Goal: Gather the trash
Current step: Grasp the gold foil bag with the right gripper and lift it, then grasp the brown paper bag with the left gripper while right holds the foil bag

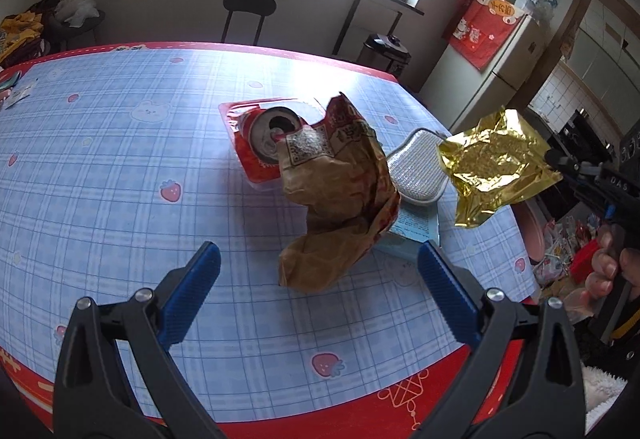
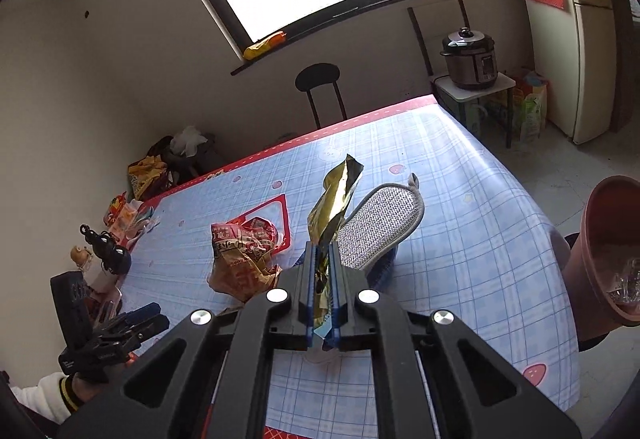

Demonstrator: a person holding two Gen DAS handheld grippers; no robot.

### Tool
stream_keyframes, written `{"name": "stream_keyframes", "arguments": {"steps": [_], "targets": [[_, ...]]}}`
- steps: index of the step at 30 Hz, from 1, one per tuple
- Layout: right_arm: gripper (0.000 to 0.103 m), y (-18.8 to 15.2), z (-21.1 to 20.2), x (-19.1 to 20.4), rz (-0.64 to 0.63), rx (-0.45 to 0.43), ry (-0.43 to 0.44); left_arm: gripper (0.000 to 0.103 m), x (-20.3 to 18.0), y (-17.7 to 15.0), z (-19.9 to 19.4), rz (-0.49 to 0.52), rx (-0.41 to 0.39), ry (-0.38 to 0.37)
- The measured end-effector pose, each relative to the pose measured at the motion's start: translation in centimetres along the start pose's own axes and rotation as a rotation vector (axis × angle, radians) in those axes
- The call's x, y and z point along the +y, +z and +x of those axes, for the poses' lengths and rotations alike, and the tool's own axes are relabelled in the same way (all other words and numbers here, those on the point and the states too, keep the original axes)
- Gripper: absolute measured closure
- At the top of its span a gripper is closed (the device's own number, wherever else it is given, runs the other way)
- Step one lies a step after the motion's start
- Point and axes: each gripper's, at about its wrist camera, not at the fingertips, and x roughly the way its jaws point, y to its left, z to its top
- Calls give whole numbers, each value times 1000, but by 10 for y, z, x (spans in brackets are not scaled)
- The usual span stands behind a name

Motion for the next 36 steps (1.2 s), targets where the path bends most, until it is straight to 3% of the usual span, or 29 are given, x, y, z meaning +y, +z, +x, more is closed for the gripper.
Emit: {"name": "stream_keyframes", "arguments": {"steps": [4,8,15,18,20,24,26,31,36], "targets": [[95,-2,-15,-7,5,-13,-26,6,-17,-2,35,78,60,-24],[95,-11,-23,-22,44,-13,-62,6,-28,-1,68,147,96,-2],[95,-21,-40,-41,87,-28,-113,8,-22,1,107,163,155,27],[95,-24,-46,-46,101,-34,-132,17,-16,0,115,159,173,37],[95,-25,-49,-50,112,-36,-139,29,-16,-1,121,149,190,40],[95,-24,-52,-51,118,-44,-142,43,-18,-5,117,157,182,16],[95,-22,-52,-50,114,-50,-137,55,-21,-8,110,164,182,-3],[95,-15,-52,-47,93,-61,-116,62,-24,-12,83,152,154,-50],[95,-8,-52,-41,75,-72,-93,62,-31,-6,43,135,70,-77]]}}
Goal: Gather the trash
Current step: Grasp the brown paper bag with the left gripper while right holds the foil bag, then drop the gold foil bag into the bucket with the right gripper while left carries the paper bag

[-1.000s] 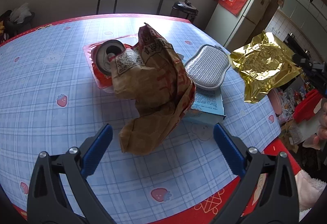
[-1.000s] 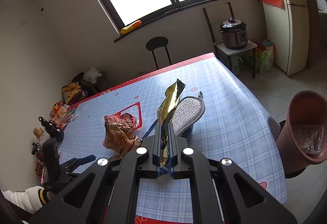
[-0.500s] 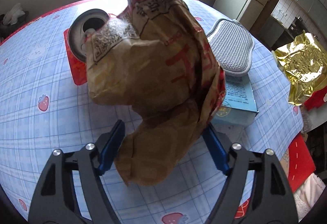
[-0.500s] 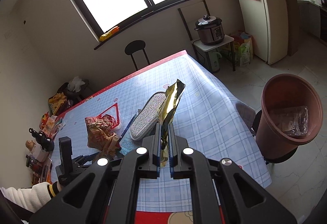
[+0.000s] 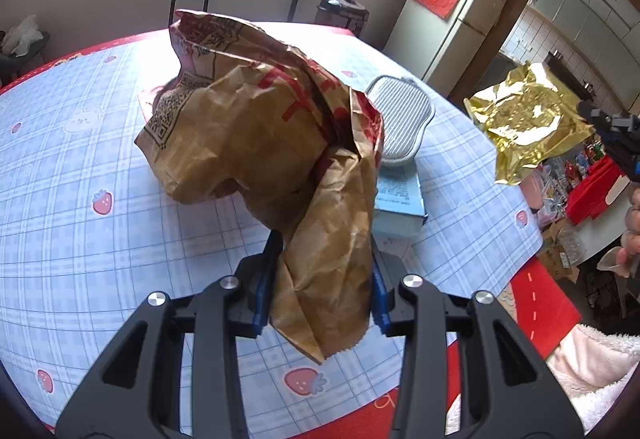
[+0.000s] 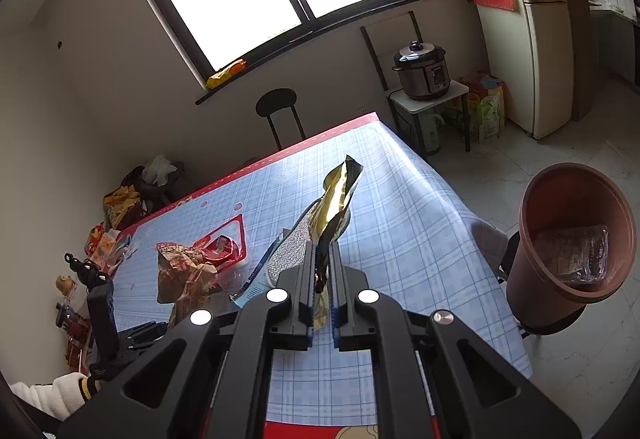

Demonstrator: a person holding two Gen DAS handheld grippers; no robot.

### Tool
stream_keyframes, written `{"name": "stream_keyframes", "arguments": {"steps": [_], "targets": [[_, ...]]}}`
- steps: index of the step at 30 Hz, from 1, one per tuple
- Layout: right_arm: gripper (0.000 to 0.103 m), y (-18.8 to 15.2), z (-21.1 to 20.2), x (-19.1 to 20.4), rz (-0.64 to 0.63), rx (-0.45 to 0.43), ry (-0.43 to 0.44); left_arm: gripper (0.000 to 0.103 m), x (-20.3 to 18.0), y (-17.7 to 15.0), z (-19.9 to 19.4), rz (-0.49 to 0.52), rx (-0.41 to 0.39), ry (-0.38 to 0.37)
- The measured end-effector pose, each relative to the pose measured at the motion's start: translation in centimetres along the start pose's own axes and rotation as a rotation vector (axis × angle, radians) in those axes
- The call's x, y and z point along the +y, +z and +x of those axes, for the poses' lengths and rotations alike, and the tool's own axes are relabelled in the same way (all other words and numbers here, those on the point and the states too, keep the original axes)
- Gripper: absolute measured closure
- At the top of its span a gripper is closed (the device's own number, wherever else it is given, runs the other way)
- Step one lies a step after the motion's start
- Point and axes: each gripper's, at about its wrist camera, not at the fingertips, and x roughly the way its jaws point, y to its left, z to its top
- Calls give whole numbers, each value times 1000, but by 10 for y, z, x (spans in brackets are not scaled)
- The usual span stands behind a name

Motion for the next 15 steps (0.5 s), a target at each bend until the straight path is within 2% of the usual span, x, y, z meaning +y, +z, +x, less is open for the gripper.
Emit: {"name": "stream_keyframes", "arguments": {"steps": [8,15], "targets": [[95,22,-12,1,-10,-64,23,63,2,27,-72,-66,-191,16],[95,43,-40,-32,7,-143,0,63,-15,55,-115,-62,-306,39]]}}
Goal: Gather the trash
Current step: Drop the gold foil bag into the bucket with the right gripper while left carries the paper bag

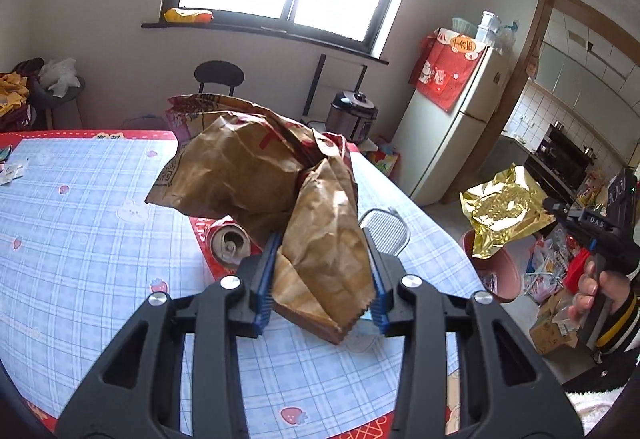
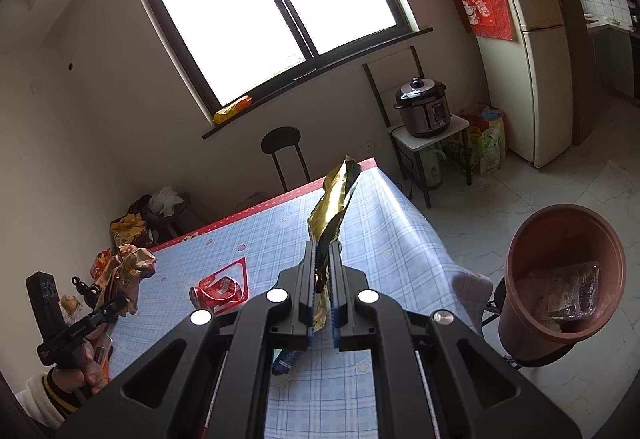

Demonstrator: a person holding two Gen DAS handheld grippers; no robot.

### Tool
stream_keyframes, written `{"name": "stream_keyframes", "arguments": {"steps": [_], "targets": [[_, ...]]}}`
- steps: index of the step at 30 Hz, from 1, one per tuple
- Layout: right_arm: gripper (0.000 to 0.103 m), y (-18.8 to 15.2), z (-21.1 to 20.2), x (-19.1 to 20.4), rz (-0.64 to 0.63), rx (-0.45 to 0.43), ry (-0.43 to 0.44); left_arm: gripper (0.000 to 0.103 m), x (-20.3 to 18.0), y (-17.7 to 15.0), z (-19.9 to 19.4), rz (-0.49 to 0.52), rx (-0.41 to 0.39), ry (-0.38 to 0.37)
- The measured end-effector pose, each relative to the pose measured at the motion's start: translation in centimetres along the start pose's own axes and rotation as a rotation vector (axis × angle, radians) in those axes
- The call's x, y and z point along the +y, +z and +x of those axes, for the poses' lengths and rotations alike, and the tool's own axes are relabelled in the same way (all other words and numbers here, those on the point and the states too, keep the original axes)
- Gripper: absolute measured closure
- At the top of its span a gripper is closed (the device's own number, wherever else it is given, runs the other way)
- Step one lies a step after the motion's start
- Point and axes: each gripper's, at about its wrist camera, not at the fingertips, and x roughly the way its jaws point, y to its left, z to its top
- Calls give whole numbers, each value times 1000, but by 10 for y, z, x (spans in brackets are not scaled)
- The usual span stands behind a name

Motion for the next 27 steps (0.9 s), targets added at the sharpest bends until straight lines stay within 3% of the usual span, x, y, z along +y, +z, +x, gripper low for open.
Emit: {"name": "stream_keyframes", "arguments": {"steps": [12,21,27], "targets": [[95,36,-55,-135,71,-89,-215,63,-76,25,8,52,-61,-45],[95,44,-43,-236,111,-15,-320,63,-131,20,33,72,-52,-52],[95,51,-14,-265,107,50,-334,63,-150,11,40,64,-40,-25]]}}
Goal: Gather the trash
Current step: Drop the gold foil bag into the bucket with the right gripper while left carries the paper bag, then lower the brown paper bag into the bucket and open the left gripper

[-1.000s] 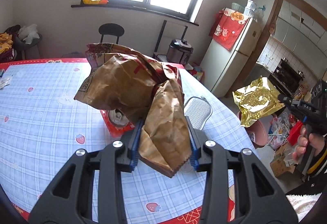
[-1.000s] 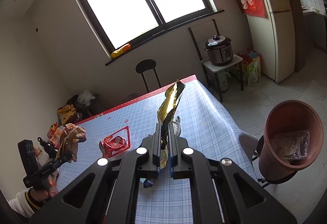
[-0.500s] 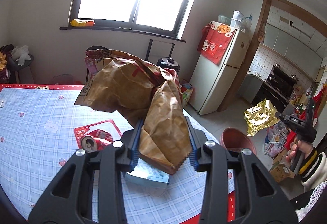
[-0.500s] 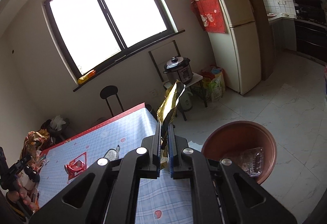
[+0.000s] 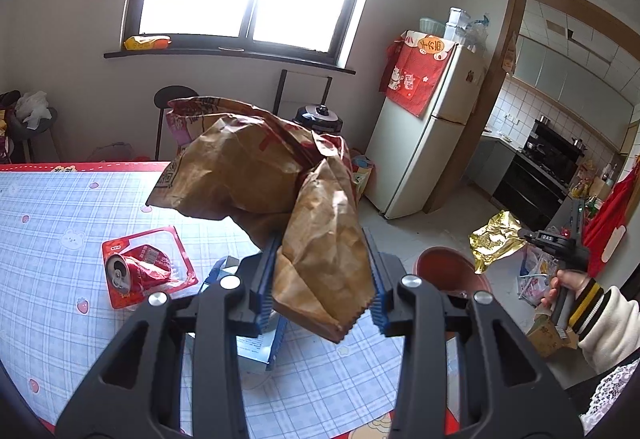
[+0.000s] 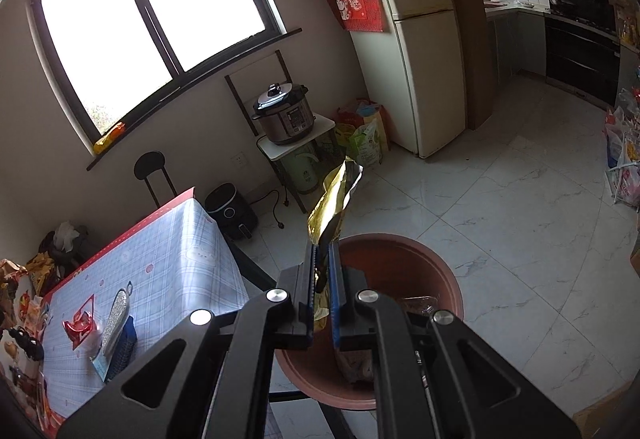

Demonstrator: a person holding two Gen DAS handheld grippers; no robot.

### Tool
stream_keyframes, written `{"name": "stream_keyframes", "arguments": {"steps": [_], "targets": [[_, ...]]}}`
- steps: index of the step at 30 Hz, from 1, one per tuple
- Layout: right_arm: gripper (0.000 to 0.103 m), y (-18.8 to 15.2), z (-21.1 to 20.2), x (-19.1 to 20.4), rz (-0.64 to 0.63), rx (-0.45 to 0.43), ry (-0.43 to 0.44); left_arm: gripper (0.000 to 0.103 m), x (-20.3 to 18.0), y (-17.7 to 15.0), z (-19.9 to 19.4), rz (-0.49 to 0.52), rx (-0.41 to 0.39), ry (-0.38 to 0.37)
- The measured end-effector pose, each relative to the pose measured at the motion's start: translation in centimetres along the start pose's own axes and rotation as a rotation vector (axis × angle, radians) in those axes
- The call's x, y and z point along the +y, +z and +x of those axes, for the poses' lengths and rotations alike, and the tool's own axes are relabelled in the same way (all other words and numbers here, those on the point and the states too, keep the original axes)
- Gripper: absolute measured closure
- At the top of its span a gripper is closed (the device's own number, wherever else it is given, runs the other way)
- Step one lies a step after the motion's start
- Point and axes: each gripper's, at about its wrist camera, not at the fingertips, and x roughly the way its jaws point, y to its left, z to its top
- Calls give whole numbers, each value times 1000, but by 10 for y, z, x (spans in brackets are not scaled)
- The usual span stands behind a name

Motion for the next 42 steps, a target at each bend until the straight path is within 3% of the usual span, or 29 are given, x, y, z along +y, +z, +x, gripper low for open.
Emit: {"name": "stream_keyframes", "arguments": {"steps": [4,6,8,10,14,16,21,25,29,42], "targets": [[89,6,16,-3,2,24,5,63,-6,0,3,2,9,14],[80,8,18,0,1,20,12,63,-8,4,4,8,10,14],[53,9,14,2,2,-2,9,63,-10,6,5,20,12,8],[44,9,7,3,3,-25,11,63,-12,8,7,36,14,-3],[10,4,-13,8,6,-45,-35,63,-21,12,13,70,23,-42],[5,0,-24,11,-5,-48,-73,63,-26,14,18,89,31,-70],[5,-16,-56,16,-28,-59,-148,64,-47,21,36,152,53,-165],[5,-30,-82,7,12,-72,-157,70,-74,21,59,226,86,-249],[5,-43,-104,-5,41,-76,-178,72,-98,20,80,236,113,-333],[5,-56,-142,-50,110,-82,-247,72,-172,13,136,295,168,-462]]}}
